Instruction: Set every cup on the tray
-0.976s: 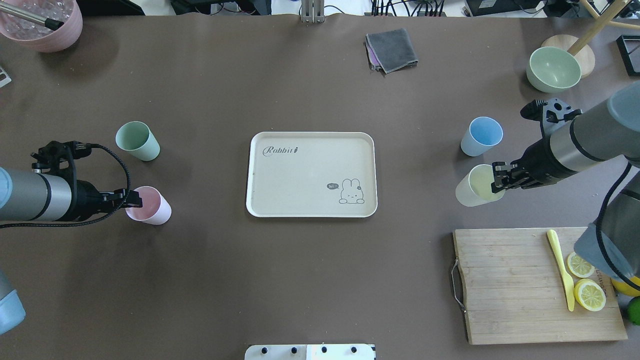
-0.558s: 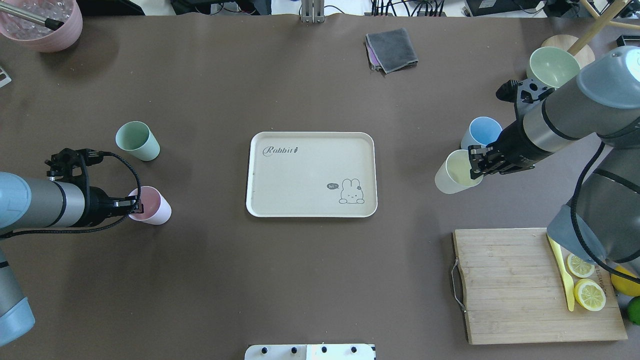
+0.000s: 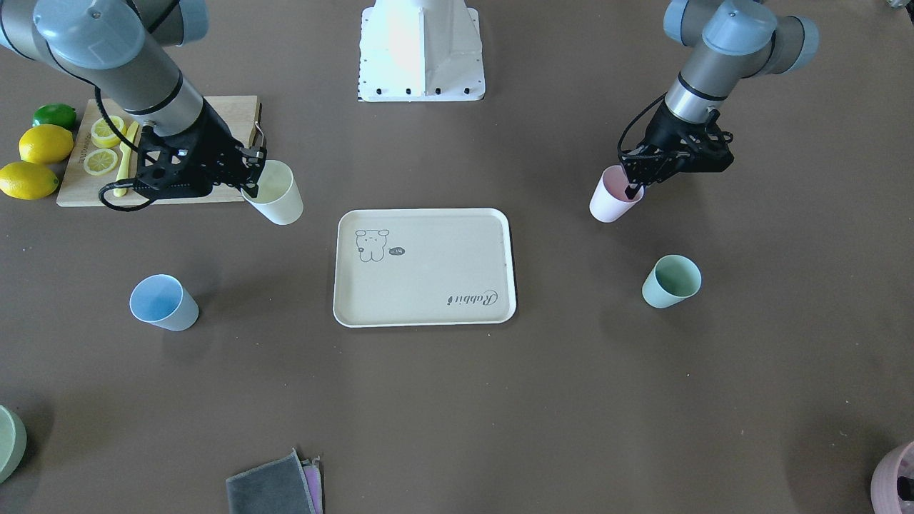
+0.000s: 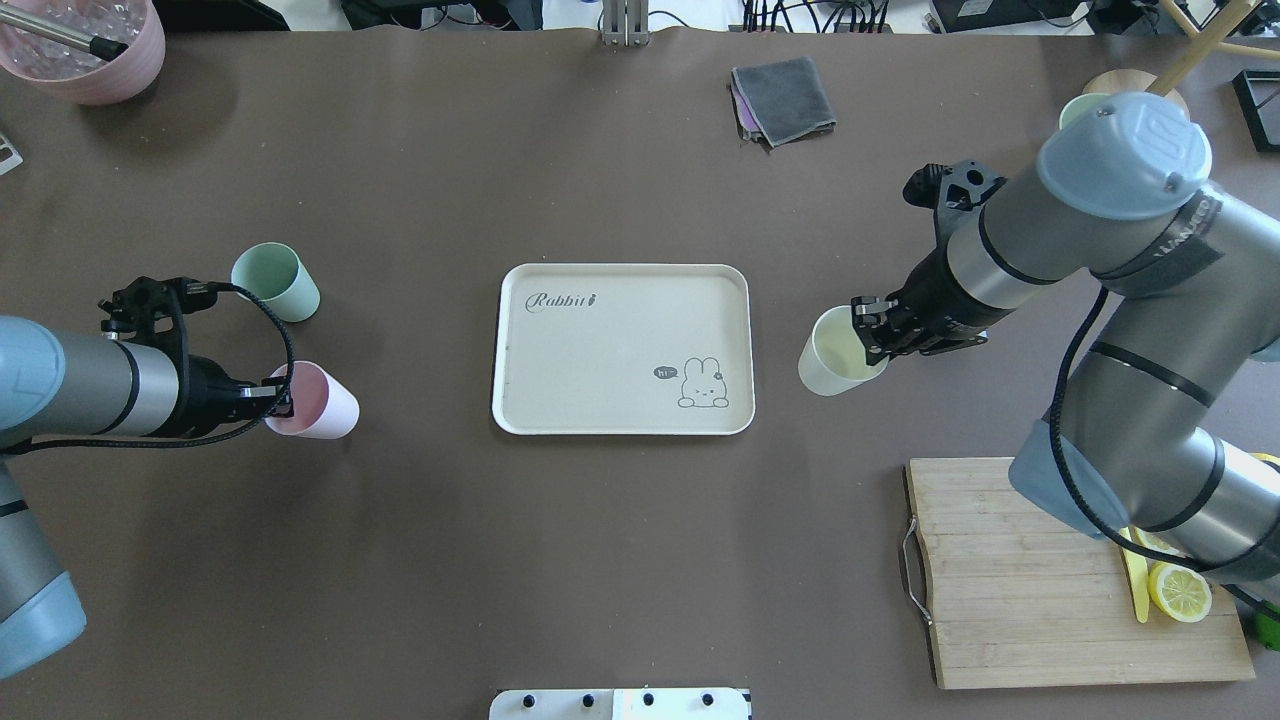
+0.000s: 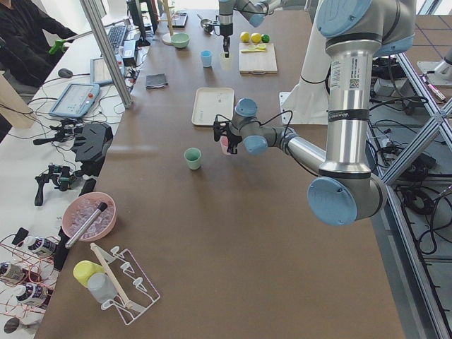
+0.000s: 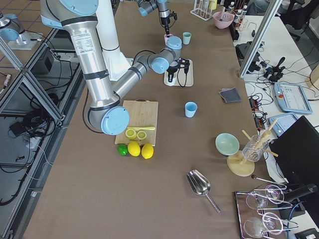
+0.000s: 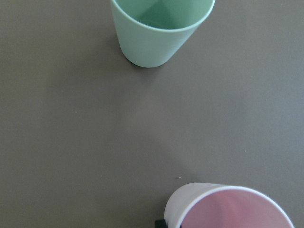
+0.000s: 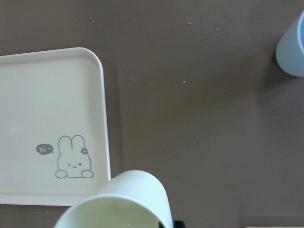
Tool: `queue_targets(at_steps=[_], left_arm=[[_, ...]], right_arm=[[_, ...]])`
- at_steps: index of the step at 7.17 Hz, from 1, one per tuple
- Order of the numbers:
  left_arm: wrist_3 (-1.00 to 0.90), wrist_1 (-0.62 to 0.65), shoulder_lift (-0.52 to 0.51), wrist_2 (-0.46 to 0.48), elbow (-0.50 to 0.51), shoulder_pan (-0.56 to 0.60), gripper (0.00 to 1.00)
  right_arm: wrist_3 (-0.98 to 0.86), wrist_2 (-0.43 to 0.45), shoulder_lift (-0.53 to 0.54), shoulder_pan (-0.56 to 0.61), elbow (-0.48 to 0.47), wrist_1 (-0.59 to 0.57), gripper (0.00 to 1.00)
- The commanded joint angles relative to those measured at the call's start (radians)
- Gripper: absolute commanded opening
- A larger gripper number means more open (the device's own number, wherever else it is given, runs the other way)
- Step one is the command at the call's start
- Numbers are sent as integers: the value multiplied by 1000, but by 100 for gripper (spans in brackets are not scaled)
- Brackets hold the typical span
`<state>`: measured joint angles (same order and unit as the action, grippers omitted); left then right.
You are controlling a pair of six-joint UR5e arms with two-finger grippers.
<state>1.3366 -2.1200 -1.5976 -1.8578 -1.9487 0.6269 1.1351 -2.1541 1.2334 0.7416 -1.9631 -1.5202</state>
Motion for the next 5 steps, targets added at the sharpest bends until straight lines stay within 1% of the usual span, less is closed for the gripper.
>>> queue_targets(at_steps=[1, 2, 3, 4, 5], left_arm=[[45, 247, -217, -12, -13, 14, 0], [82, 334, -310, -9, -6, 7, 0], [129, 371, -367, -5, 4, 2, 0], [175, 371, -419, 18, 40, -33, 0], [188, 371, -476, 108, 89, -94, 0]], right_arm=[[52, 55, -118, -62, 88, -6, 0], [54, 72, -170, -76, 148, -5, 0], [58, 97, -198, -100, 186, 6, 0], [66, 100, -234, -116, 214, 8, 0], [80, 100, -270, -119, 254, 8, 0]])
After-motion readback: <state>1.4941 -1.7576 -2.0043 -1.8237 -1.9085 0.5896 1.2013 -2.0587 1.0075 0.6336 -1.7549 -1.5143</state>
